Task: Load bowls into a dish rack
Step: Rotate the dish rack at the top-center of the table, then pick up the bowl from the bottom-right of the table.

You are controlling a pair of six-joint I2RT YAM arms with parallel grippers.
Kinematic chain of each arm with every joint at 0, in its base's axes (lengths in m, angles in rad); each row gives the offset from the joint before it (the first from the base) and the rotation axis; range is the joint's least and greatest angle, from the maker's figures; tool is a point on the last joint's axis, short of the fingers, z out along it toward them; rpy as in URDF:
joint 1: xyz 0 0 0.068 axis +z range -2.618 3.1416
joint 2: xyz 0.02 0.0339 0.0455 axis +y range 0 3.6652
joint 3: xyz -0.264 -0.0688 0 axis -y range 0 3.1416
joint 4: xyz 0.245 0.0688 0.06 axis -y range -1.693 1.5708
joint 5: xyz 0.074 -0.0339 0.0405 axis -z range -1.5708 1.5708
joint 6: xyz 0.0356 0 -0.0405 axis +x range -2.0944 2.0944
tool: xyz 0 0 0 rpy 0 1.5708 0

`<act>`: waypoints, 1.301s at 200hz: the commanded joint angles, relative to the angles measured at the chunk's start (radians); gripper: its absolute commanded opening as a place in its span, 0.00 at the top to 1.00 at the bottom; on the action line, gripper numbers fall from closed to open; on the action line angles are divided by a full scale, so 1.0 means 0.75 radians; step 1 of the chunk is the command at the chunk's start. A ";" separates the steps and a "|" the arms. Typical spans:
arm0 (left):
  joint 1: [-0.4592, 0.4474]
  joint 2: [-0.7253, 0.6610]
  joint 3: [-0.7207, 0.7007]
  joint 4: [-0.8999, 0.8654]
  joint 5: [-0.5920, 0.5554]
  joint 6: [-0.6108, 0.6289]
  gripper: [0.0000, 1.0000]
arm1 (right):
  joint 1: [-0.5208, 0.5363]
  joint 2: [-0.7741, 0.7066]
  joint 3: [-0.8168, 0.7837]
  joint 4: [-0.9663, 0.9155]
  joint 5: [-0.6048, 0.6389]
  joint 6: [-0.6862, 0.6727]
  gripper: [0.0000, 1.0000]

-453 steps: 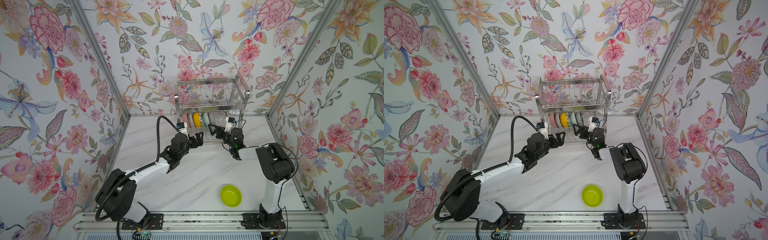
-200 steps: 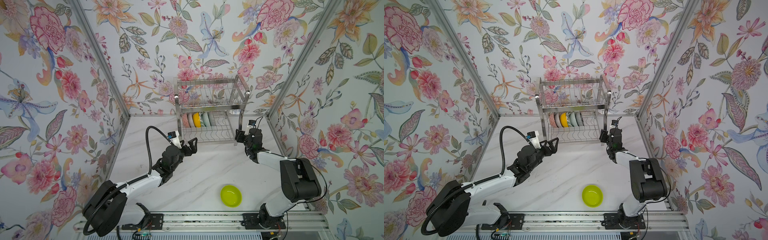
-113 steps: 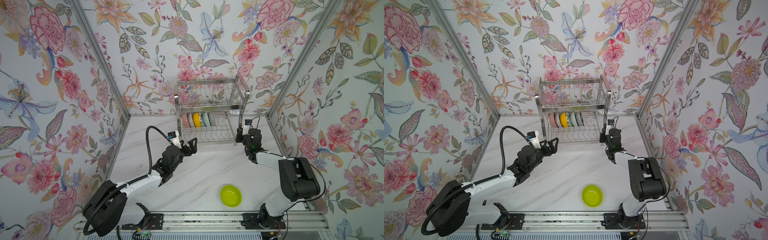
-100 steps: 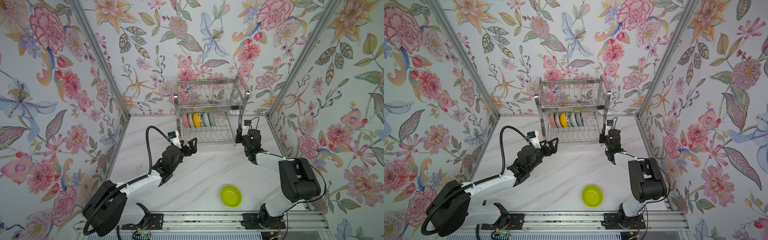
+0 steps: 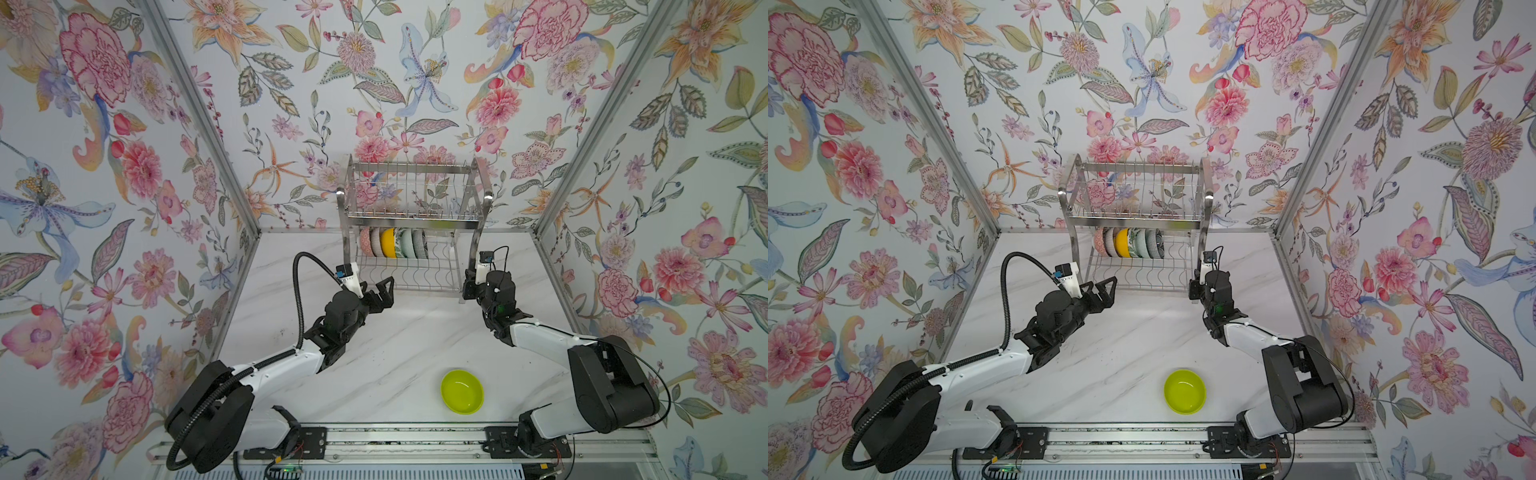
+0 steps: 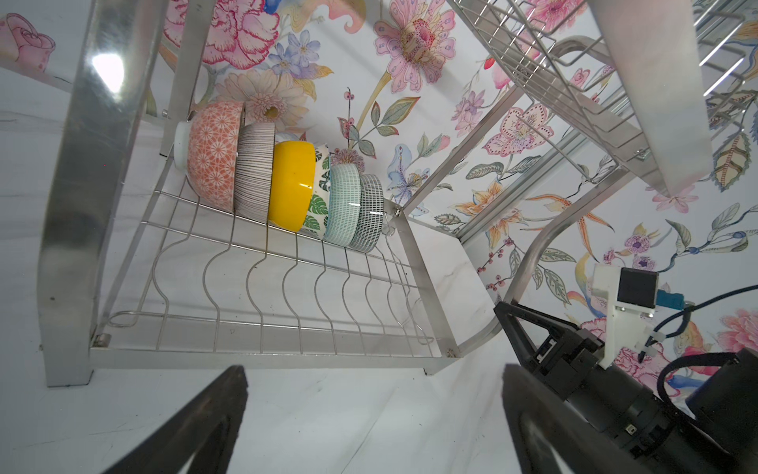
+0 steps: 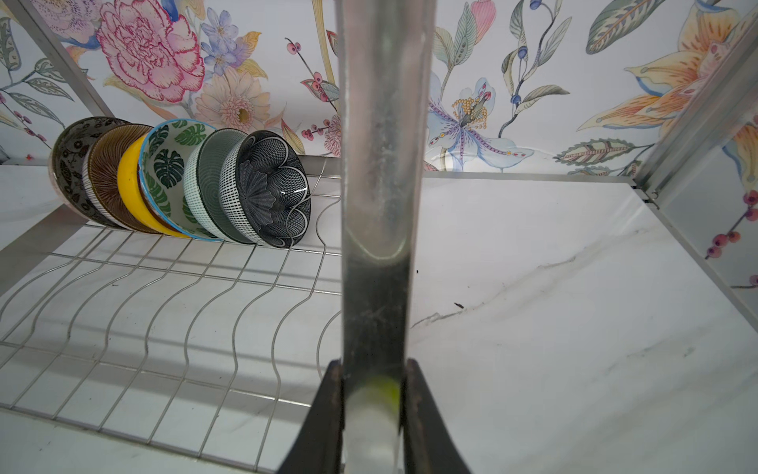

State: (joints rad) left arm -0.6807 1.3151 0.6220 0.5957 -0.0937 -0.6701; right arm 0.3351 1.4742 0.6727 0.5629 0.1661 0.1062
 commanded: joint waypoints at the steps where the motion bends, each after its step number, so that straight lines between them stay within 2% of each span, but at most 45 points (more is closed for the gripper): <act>1: 0.001 0.015 0.027 -0.033 -0.007 0.022 0.01 | 0.026 -0.079 0.027 -0.064 -0.036 0.064 0.74; 36: 0.000 0.029 0.024 -0.043 0.063 -0.029 0.01 | 0.031 -0.198 0.067 -0.394 -0.051 0.196 0.48; 86: -0.028 0.067 -0.012 0.046 0.146 -0.083 0.01 | 0.039 -0.414 0.030 -0.802 -0.075 0.315 0.26; 113: -0.055 0.057 -0.015 0.039 0.161 -0.069 0.01 | 0.060 -0.439 0.059 -1.148 -0.166 0.415 0.26; 130: -0.070 0.052 -0.016 0.038 0.153 -0.060 0.01 | 0.119 -0.459 0.039 -1.300 -0.200 0.461 0.23; 153: -0.084 0.061 -0.023 0.046 0.151 -0.068 0.01 | 0.175 -0.544 -0.020 -1.457 -0.221 0.537 0.23; 175: -0.094 0.080 -0.026 0.059 0.159 -0.079 0.01 | 0.274 -0.662 -0.064 -1.505 -0.221 0.649 0.26; 192: -0.096 0.085 -0.035 0.067 0.161 -0.093 0.01 | 0.277 -0.673 -0.058 -1.577 -0.282 0.740 0.29; 209: -0.099 0.079 -0.049 0.076 0.162 -0.103 0.01 | 0.376 -0.681 -0.080 -1.626 -0.290 0.810 0.31; 260: -0.102 0.077 -0.094 0.123 0.168 -0.123 0.01 | 0.525 -0.792 -0.192 -1.715 -0.222 1.001 0.36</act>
State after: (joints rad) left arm -0.7467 1.3693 0.5728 0.6388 0.0231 -0.7483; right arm 0.6991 0.9211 0.5560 -0.6334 -0.0334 0.7597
